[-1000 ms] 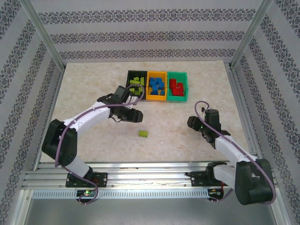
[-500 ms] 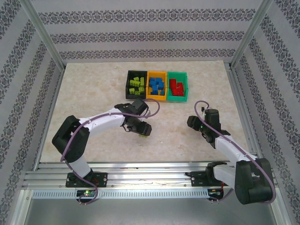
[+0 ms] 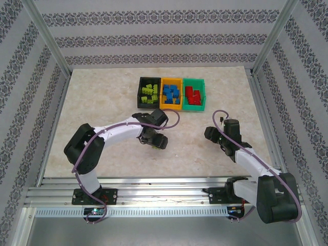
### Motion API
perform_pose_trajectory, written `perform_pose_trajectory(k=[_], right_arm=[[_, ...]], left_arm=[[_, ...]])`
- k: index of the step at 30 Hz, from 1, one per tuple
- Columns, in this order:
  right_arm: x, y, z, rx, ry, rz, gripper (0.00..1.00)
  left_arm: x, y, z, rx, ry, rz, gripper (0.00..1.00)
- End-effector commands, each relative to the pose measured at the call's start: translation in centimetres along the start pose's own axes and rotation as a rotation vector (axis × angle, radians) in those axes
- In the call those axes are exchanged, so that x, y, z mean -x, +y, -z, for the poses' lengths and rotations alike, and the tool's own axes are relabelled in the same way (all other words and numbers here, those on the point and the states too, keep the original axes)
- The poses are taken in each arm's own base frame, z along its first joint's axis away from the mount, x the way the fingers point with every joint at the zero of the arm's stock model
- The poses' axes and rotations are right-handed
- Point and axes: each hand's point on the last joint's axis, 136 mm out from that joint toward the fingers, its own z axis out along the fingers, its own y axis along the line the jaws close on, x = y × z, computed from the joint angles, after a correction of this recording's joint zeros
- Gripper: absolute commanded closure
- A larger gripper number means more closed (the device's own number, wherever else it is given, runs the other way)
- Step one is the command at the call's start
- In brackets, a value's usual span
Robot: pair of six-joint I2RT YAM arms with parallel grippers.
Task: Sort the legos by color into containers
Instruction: Pick up the lego from the middle-left of the table.
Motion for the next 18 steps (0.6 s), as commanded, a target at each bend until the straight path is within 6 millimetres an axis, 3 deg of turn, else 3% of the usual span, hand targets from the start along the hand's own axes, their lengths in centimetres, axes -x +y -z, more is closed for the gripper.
perform_pose_trajectory(k=[1,12,18], right_arm=[[0.5,0.2,-0.1,0.017,-0.012,-0.017,0.44],[0.4,0.3,-0.1,0.019,-0.012,-0.015,0.44],[0.5,0.3,0.0,0.021,-0.013,-0.013,0.44]], left_arm=[[-1.2,0.8,-0.4,0.066,0.053,0.002,0.33],[-0.2,0.2,0.9,0.080,-0.030,0.017,0.30],[-1.1,0.0,-0.4,0.099,0.014,0.007,0.30]])
